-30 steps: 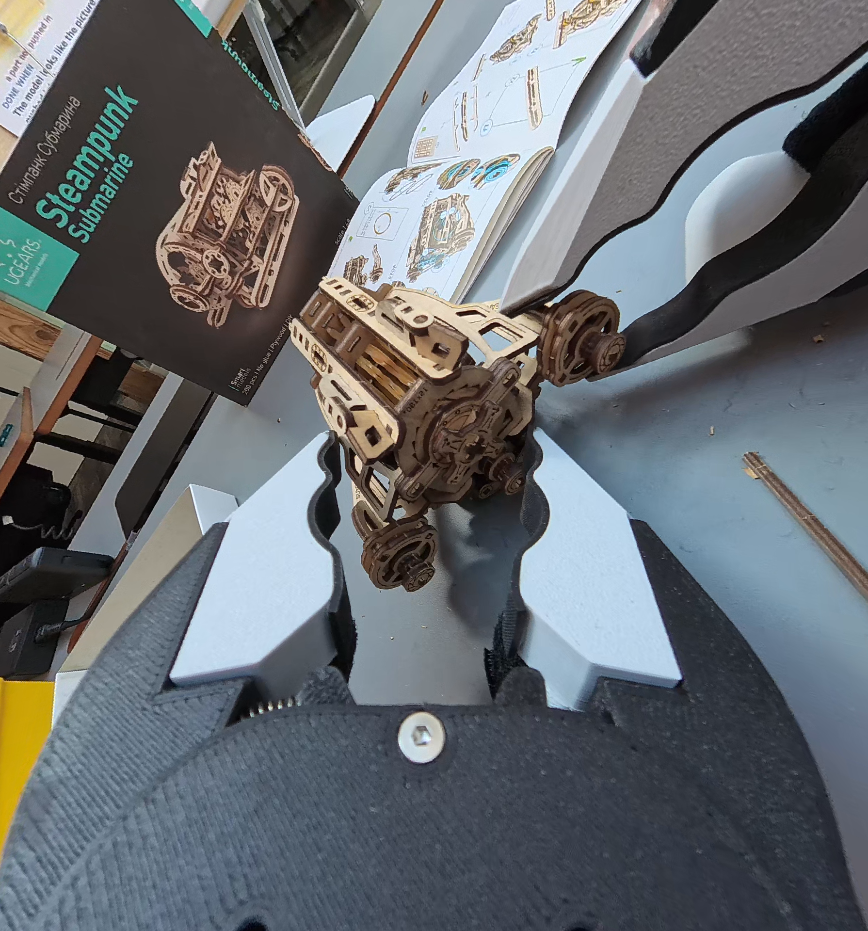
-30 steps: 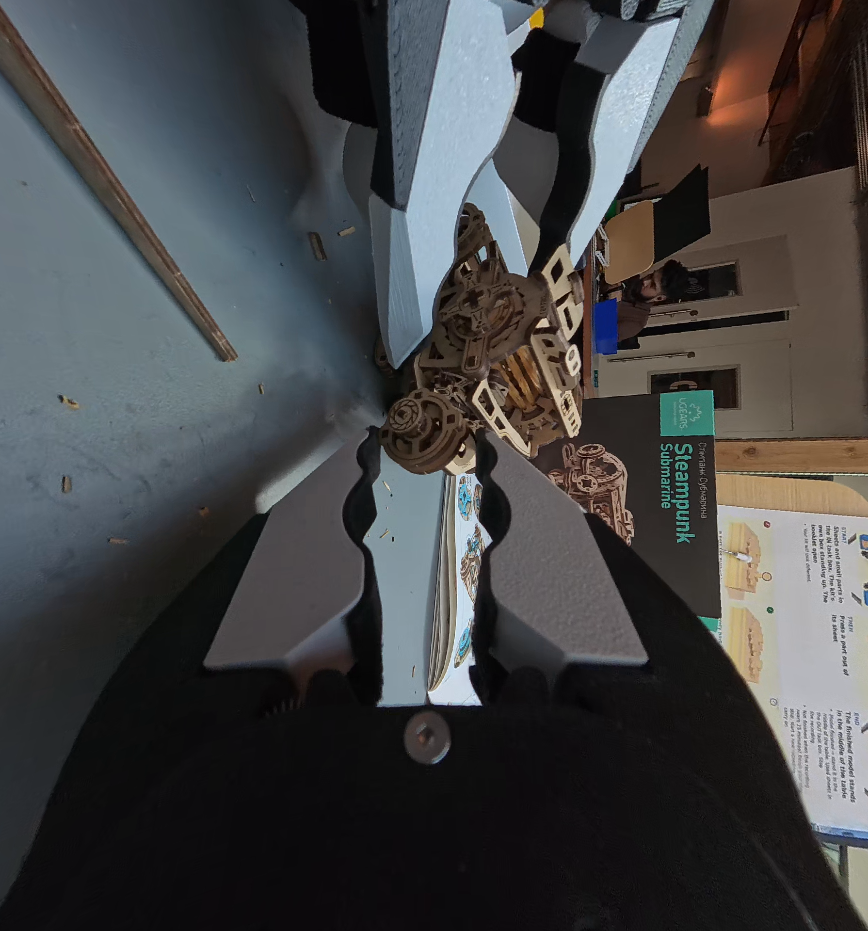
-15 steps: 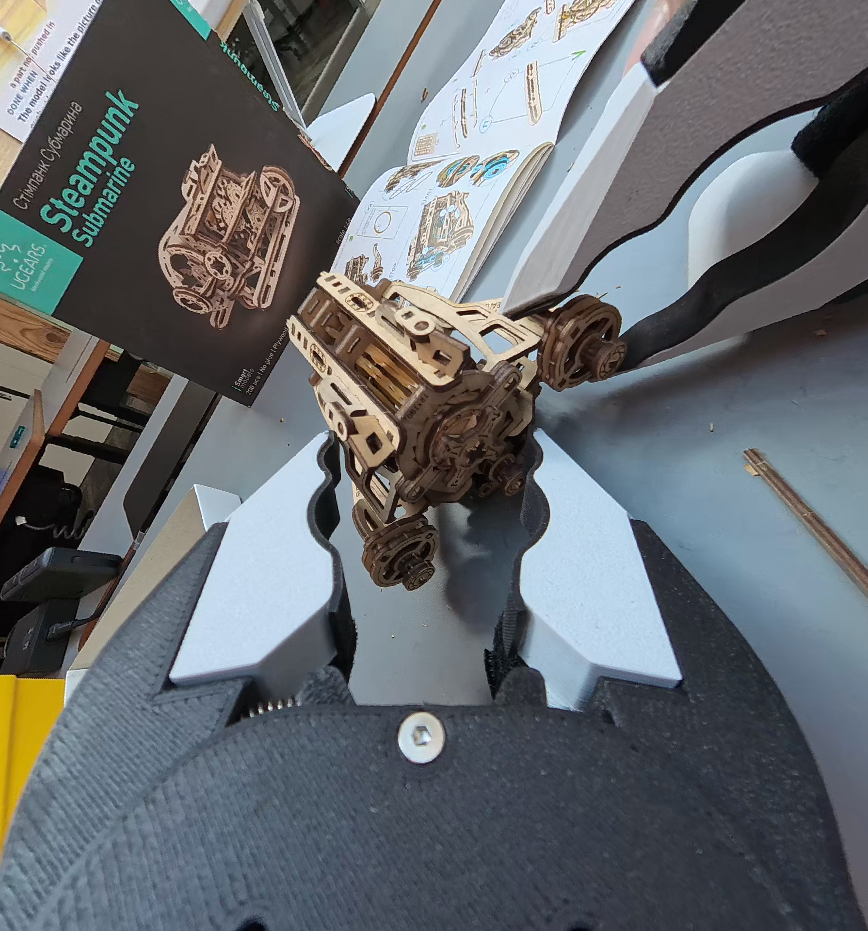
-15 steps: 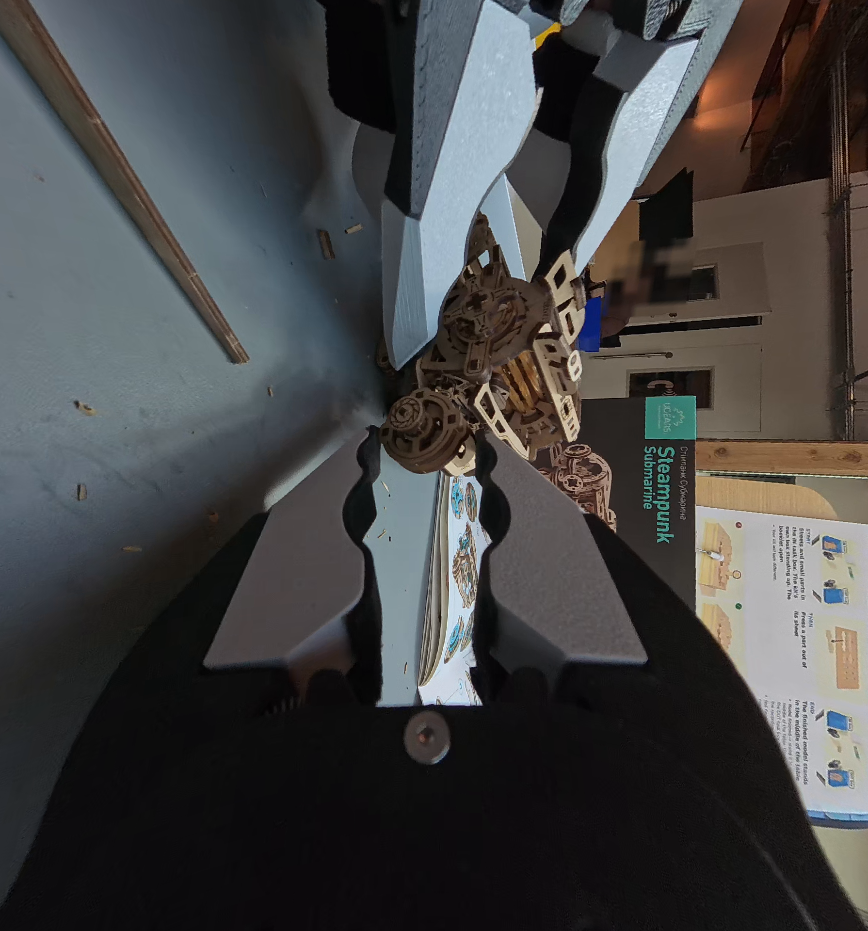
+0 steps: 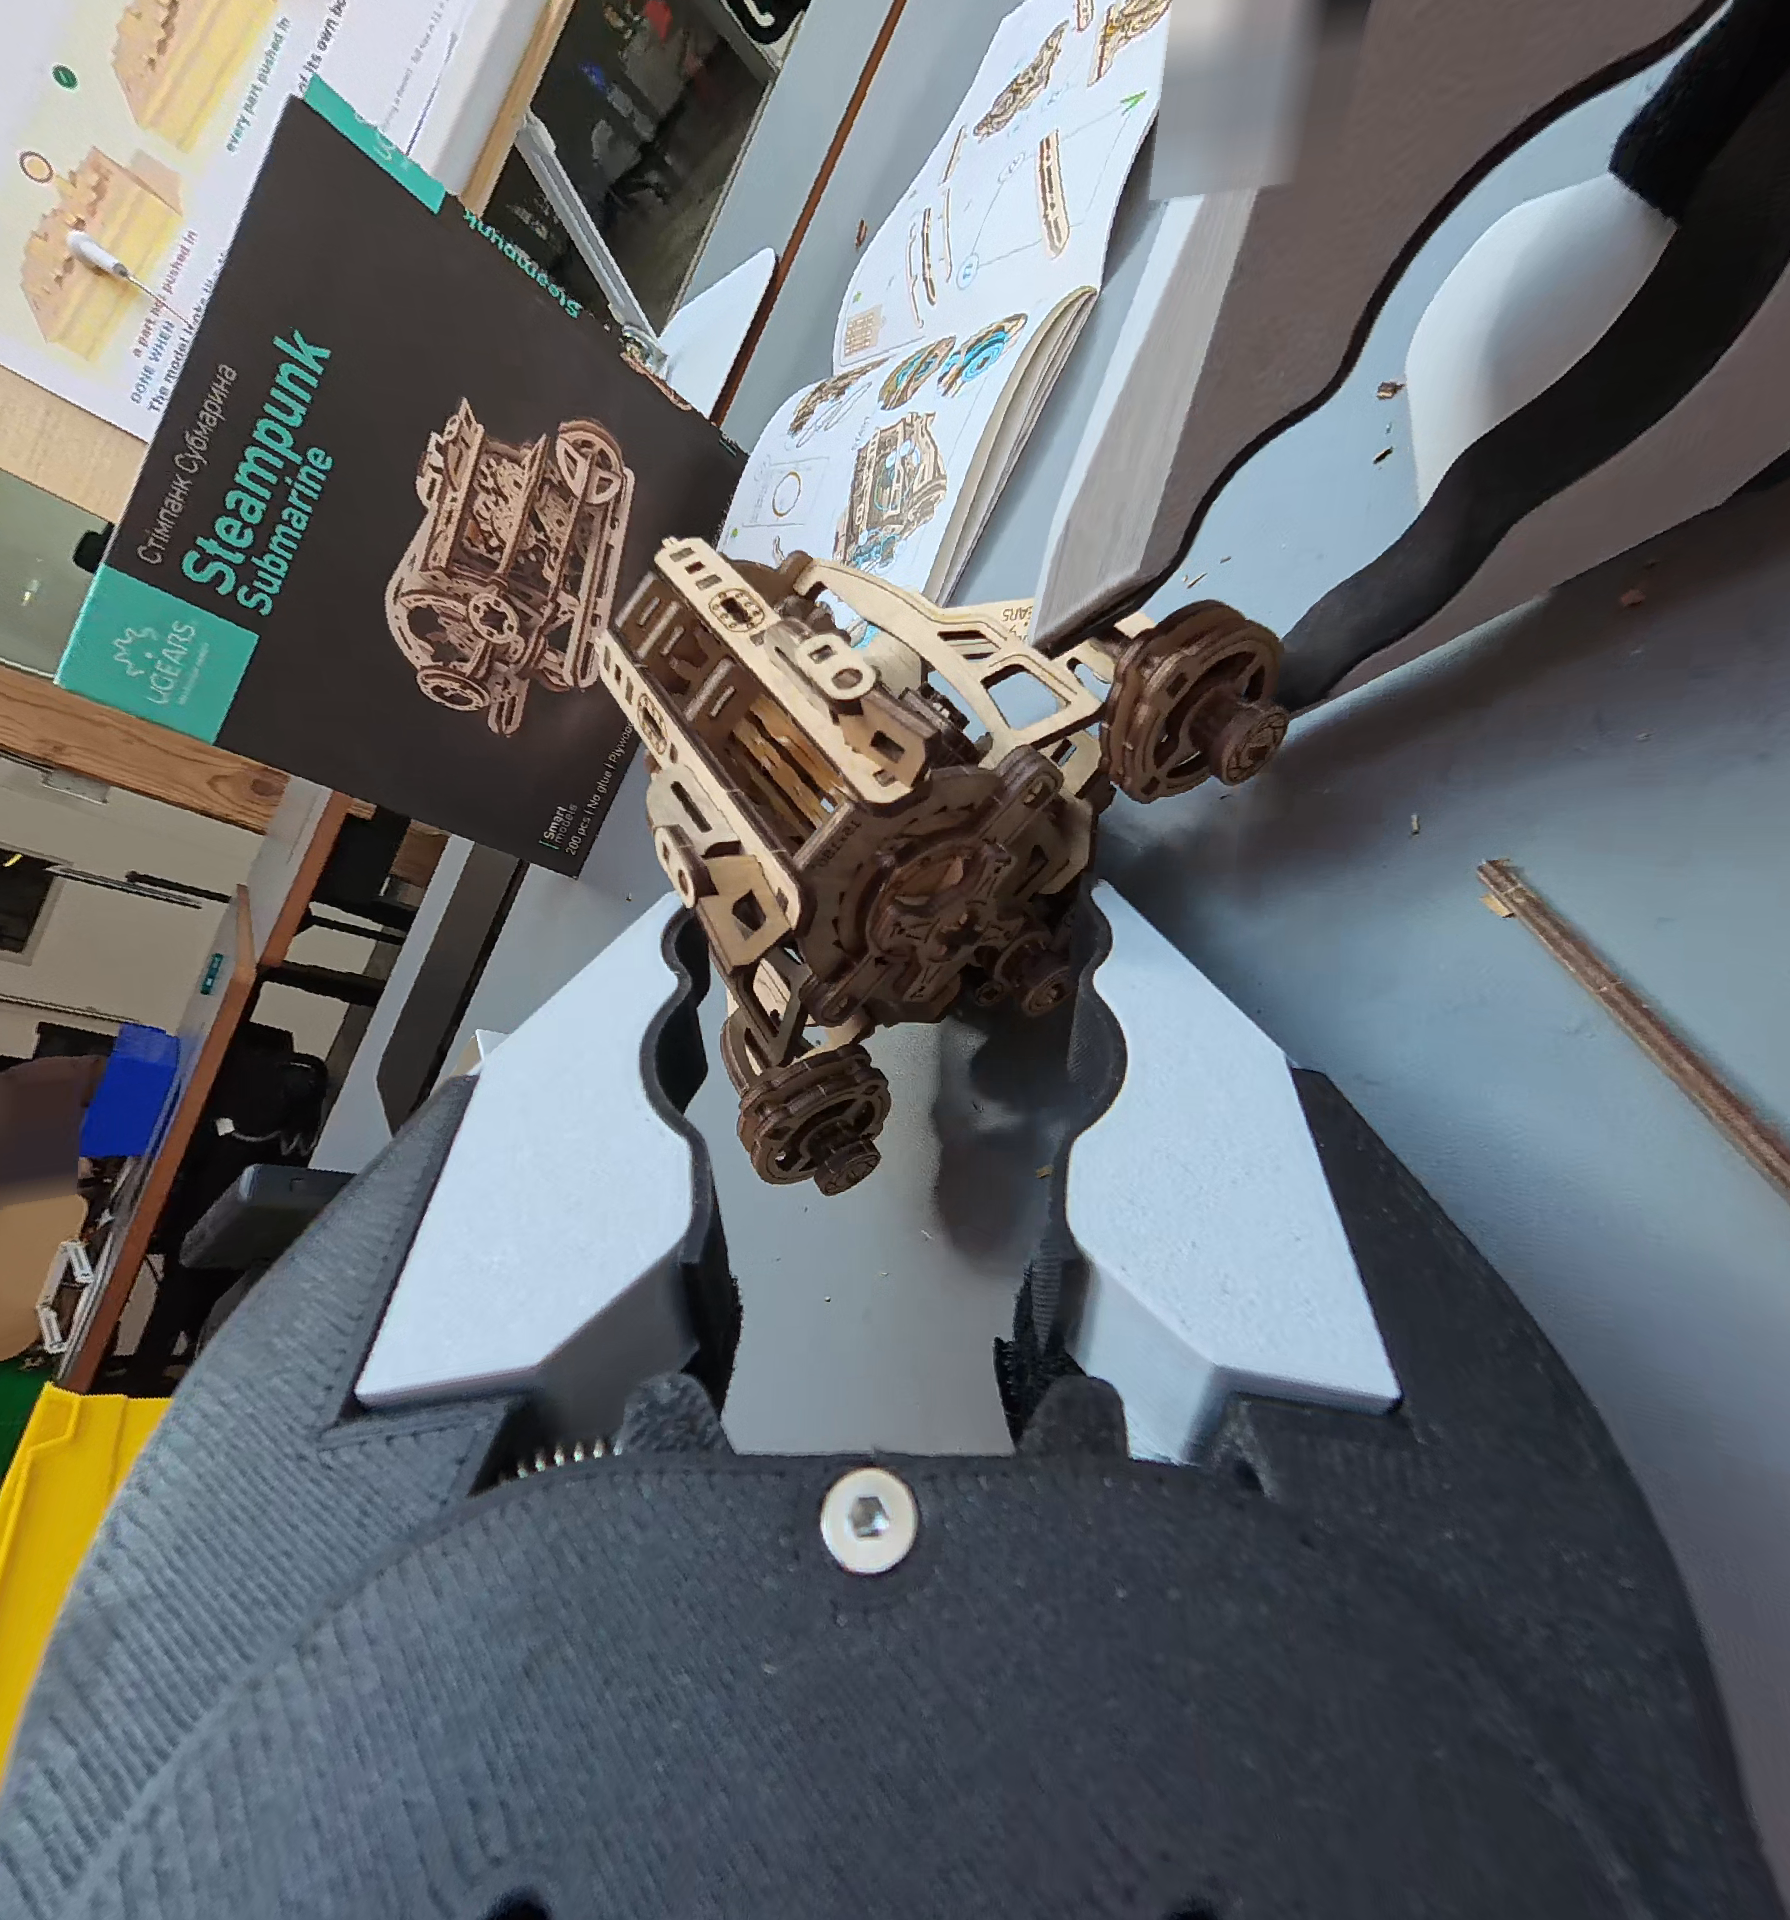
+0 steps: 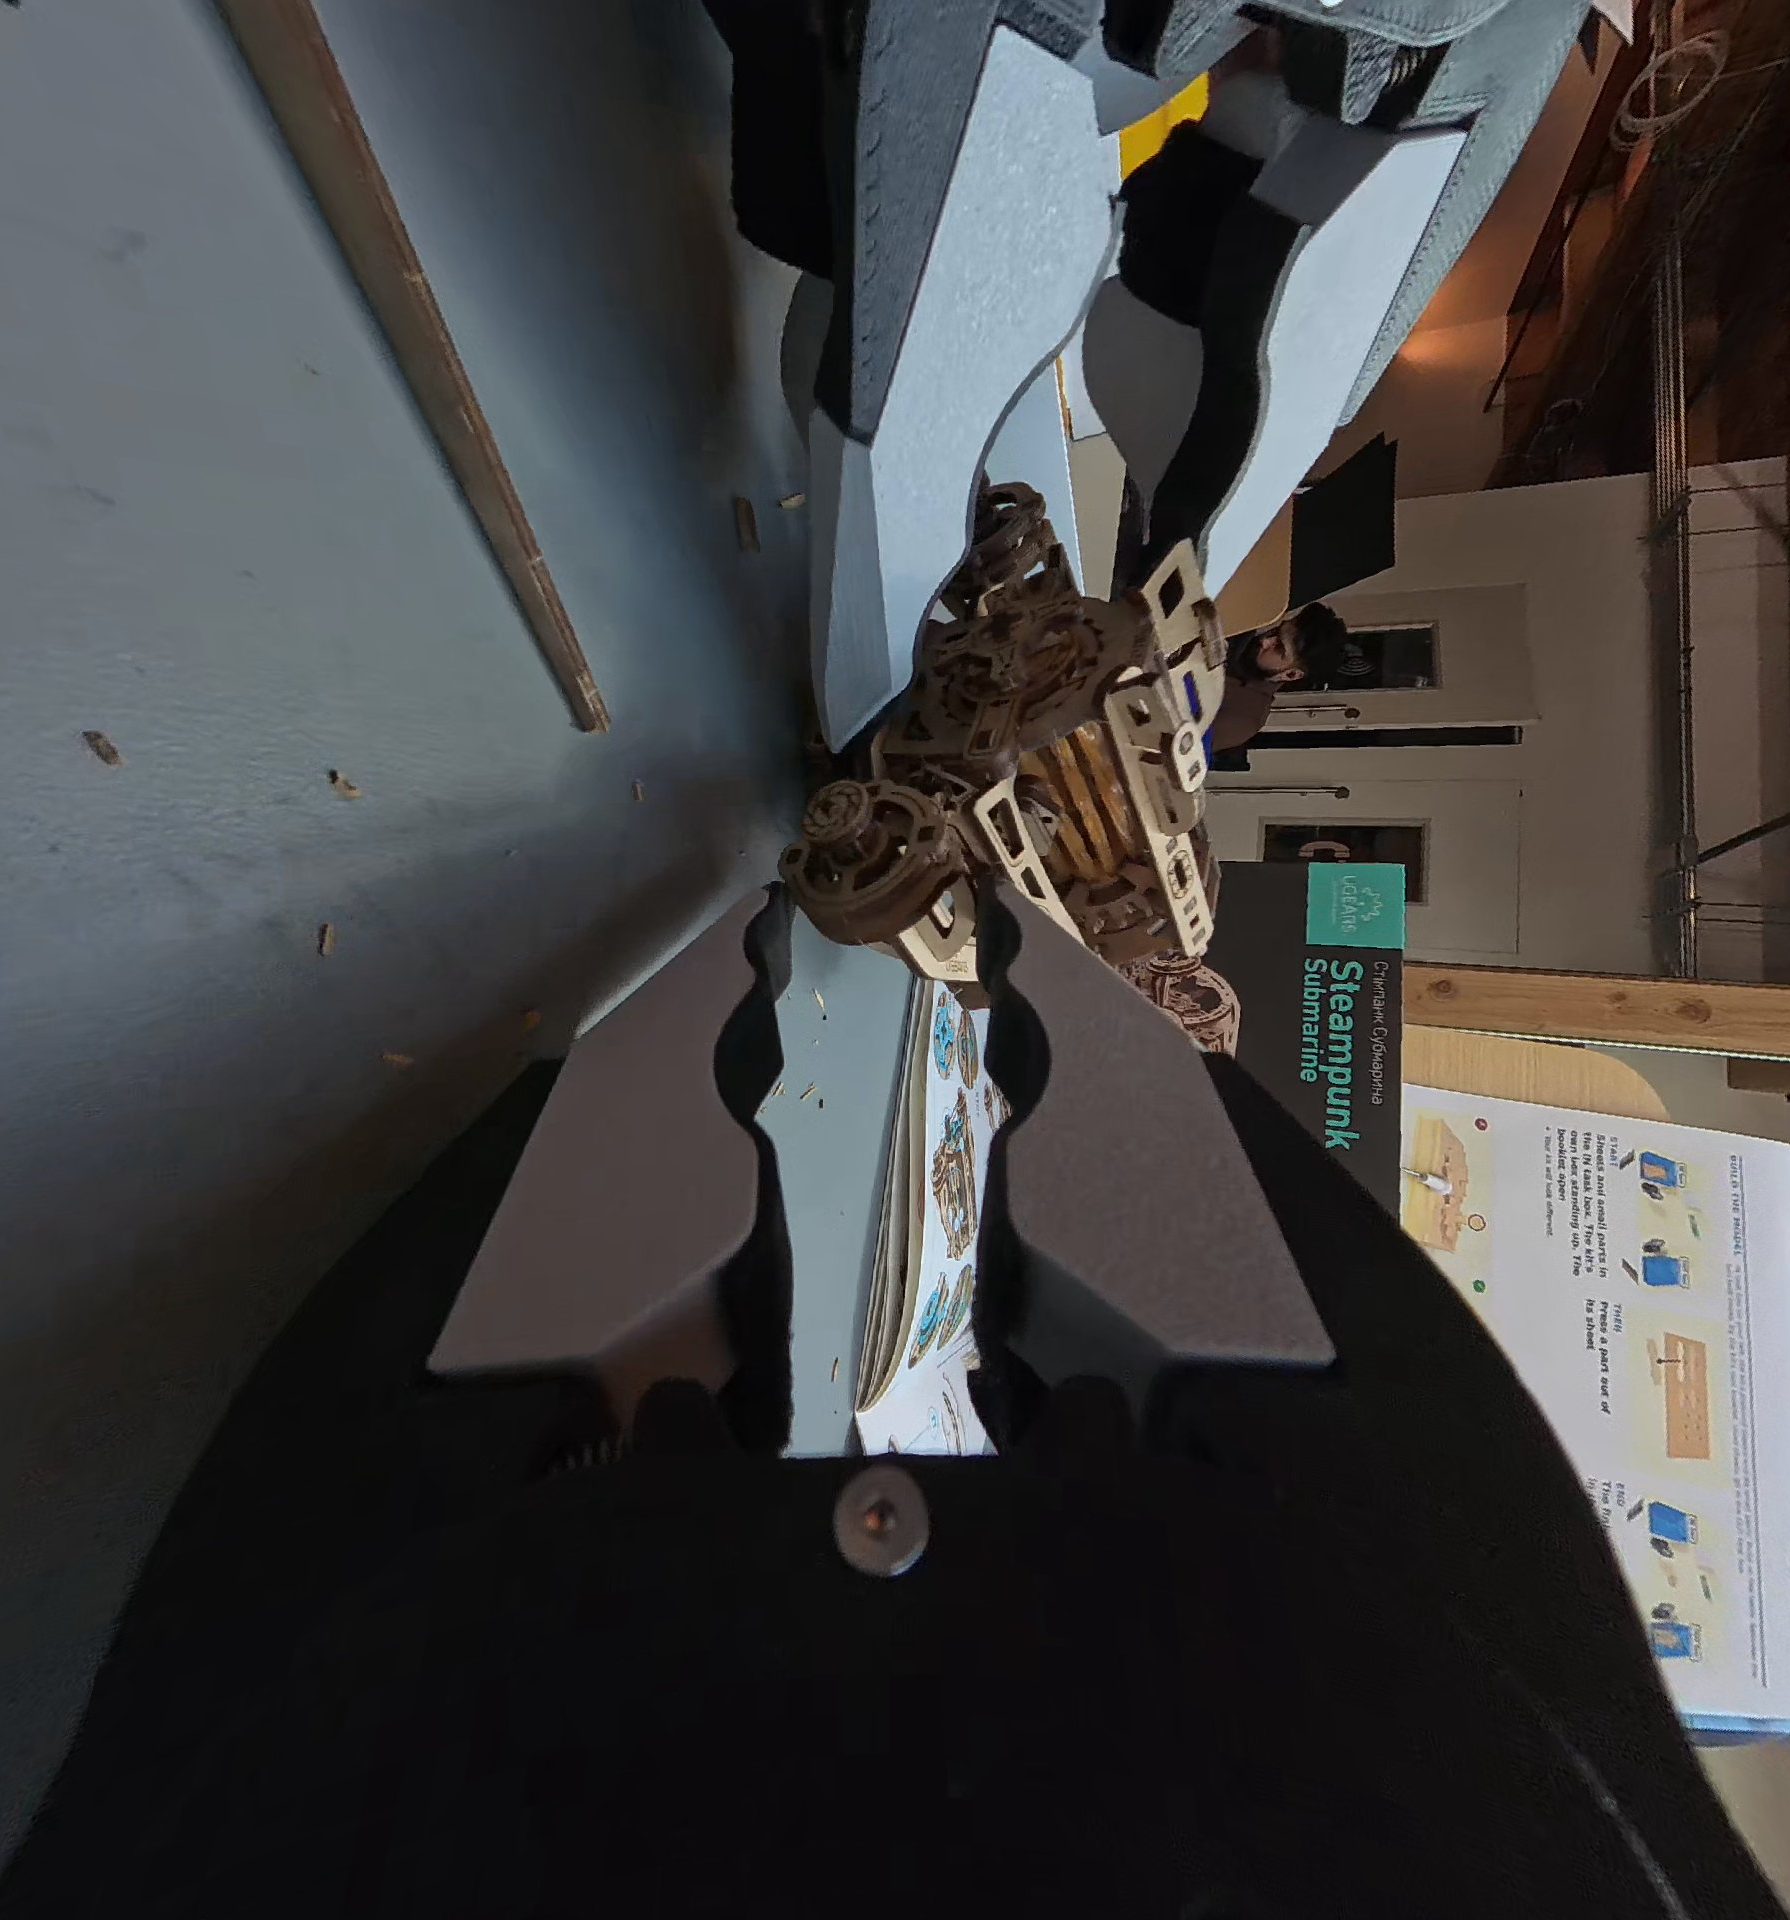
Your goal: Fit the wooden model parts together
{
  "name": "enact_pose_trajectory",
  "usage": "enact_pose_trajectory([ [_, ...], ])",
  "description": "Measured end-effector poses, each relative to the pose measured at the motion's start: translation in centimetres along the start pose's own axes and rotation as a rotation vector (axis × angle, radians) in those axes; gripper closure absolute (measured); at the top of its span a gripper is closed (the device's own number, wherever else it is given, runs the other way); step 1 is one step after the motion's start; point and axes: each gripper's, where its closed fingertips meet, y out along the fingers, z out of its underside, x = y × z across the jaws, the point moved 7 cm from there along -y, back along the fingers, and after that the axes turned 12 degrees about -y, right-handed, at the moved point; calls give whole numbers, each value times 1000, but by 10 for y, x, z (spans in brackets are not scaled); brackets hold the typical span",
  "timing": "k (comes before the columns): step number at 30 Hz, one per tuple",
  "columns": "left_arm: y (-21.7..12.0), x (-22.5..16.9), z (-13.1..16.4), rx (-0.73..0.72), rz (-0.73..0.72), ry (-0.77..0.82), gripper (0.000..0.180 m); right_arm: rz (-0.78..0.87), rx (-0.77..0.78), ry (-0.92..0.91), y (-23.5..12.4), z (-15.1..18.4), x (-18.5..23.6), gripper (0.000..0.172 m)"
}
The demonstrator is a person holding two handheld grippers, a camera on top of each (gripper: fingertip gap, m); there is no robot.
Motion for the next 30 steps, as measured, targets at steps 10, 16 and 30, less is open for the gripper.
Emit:
enact_pose_trajectory([
  [10,-1,0,0,-3,-6,10,113,-212,-79,499,-11,29,-5,132],
  [16,0,2,1,3,8,-20,113,-379,-146,878,6,51,-4,122],
  [30,-1,1,1,-2,16,-20,113,-395,-154,832,19,57,-3,130],
])
